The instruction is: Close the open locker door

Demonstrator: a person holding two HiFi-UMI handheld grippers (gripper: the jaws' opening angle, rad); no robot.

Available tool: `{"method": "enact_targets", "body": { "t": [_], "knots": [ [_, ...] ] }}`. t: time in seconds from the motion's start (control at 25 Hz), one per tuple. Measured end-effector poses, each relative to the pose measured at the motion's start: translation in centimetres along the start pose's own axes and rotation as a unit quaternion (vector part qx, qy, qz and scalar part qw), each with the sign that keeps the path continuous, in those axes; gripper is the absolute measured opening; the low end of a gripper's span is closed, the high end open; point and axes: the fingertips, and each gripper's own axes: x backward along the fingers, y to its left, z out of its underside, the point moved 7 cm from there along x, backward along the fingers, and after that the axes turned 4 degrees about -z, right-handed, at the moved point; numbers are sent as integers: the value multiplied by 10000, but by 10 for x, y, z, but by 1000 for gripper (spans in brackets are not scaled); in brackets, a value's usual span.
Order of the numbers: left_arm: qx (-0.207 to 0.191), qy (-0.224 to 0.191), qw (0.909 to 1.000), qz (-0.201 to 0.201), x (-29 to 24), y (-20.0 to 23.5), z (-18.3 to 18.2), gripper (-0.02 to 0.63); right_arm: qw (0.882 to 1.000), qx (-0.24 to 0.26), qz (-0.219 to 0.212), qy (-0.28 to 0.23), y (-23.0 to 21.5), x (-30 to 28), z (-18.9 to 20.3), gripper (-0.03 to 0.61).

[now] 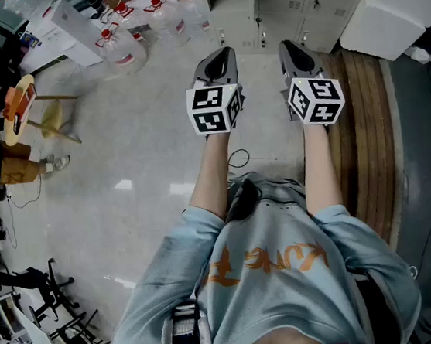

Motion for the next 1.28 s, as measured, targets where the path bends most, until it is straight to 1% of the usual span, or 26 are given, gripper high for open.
{"method": "enact_targets", "body": {
  "t": [0.2, 0.4, 0.64, 0.76, 0.88, 1.0, 1.08, 1.16, 1.28],
  "knots": [
    [46, 28, 9999, -105, -8, 13, -4, 18, 10000, -56, 39, 39, -9, -10, -2, 43],
    [46, 61, 9998, -193, -20, 30, 2, 18, 9999, -135, 14, 0, -17, -28, 4, 43],
    [200, 53, 9996, -175, -47, 68, 7, 18, 10000, -82, -26, 7, -13, -69, 8, 43],
    [312, 39, 9995, -69, -76, 85, 16, 18, 10000, 18, 22, 37, -21, -96, 14, 43],
    [401, 13, 9992, 67, -118, 96, 23, 18, 9999, 51, 118, 27, -43, -126, 17, 43],
    [474, 47, 9987, 192, -162, 107, 22, 18, 9997, 113, 205, -65, -60, -156, 12, 43],
    [506, 65, 9985, 213, -187, 122, 17, 18, 9997, 125, 169, -105, -66, -181, 9, 43],
    [529, 131, 9982, 233, -210, 134, 16, 18, 9998, 82, 153, -91, -73, -203, 8, 43],
    [592, 379, 9970, 313, -240, 146, 27, 18, 9997, -44, 242, 36, -86, -231, 16, 43]
  ]
}}
